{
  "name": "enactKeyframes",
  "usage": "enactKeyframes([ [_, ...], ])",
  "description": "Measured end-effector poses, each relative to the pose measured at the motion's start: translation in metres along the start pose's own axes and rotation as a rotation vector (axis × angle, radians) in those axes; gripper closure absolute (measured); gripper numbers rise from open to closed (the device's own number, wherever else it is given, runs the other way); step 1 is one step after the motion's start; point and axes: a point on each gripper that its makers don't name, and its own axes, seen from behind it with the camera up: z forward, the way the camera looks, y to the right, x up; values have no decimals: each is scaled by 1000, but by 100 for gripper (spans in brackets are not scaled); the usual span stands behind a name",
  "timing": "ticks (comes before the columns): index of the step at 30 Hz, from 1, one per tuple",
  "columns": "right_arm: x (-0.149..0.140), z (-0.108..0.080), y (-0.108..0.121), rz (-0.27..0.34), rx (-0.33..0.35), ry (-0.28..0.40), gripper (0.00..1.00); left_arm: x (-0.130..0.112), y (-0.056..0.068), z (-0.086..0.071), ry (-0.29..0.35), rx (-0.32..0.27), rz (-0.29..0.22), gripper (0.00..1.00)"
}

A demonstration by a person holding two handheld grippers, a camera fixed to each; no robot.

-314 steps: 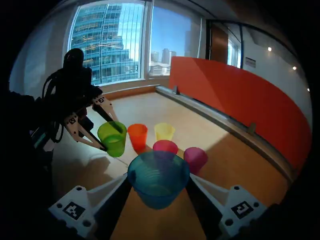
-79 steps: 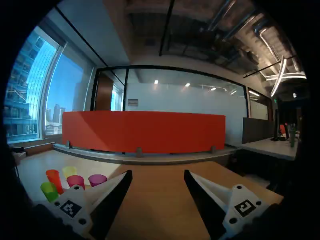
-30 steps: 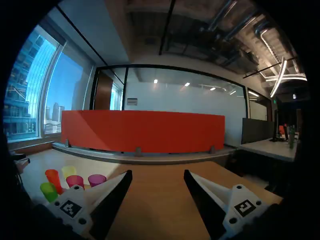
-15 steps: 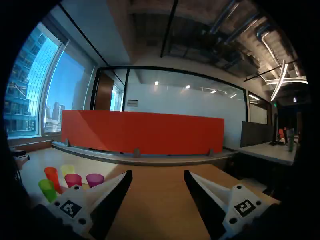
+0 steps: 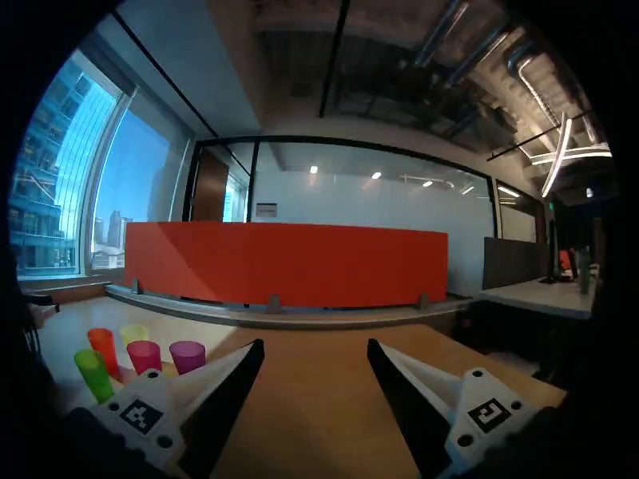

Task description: Pour water

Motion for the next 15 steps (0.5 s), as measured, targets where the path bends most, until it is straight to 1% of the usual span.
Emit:
enactKeyframes([
  [3,-10,3,1,7,1,-7,0,0,0,0,0,0,0,16],
  [6,-21,8,4,12,-11,-30,0,0,0,0,0,0,0,16],
  [9,-26,11,2,7,-10,-30,0,0,0,0,0,0,0,16],
  [12,-30,11,-4,1,15,-17,0,0,0,0,0,0,0,16],
  [15,-36,12,-8,-1,30,-23,0,0,0,0,0,0,0,16],
])
